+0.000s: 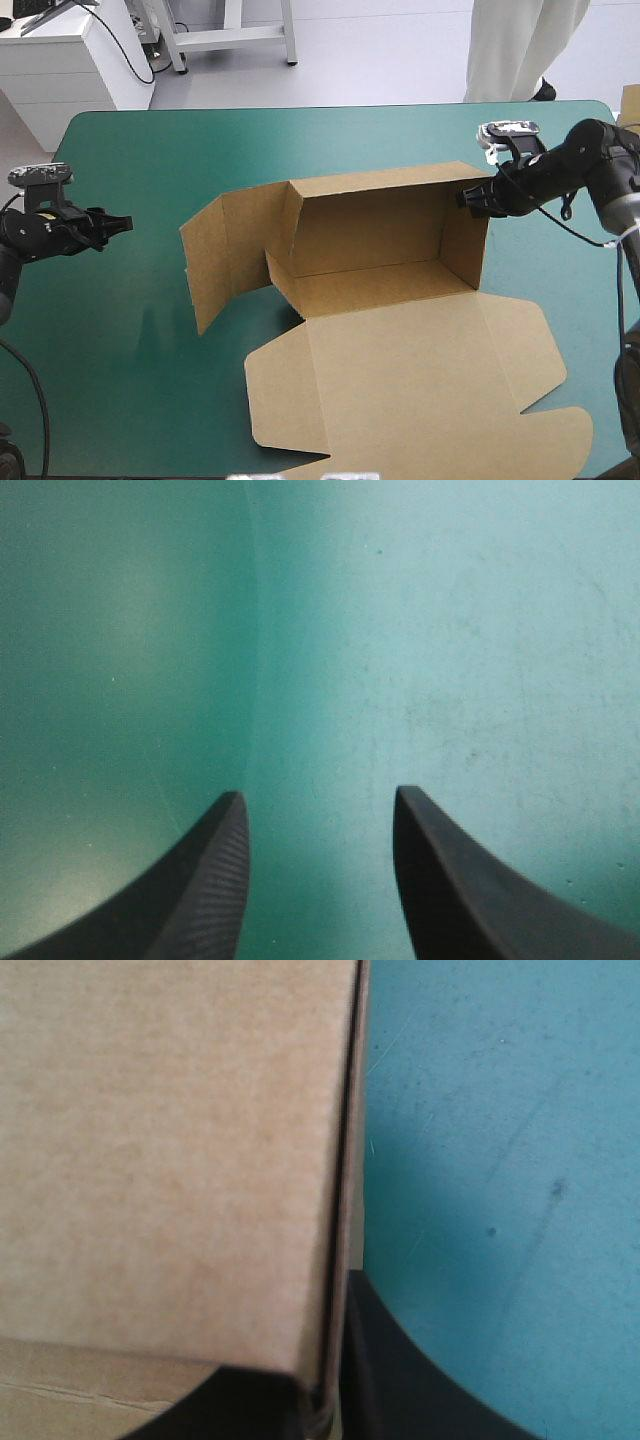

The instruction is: Fold the box

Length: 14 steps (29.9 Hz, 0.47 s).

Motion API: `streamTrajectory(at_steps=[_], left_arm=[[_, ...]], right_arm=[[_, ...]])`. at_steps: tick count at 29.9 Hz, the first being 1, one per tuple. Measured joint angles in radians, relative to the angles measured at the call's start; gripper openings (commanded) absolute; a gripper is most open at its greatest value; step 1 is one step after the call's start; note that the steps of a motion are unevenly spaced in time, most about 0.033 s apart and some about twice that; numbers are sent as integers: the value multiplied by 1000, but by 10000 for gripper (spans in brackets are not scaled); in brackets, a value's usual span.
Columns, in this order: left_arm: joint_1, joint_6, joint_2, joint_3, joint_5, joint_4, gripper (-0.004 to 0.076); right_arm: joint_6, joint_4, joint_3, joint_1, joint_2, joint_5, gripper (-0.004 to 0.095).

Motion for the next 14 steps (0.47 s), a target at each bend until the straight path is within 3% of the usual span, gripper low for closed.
streamTrajectory(at_steps=[8, 14], left_arm=[[1, 6, 0, 1, 1, 4, 326], [1, 10, 0, 1, 3, 5, 326]], right_arm=[[70, -48, -101, 4, 77, 61, -16], [93, -55, -113, 4, 97, 50, 145]])
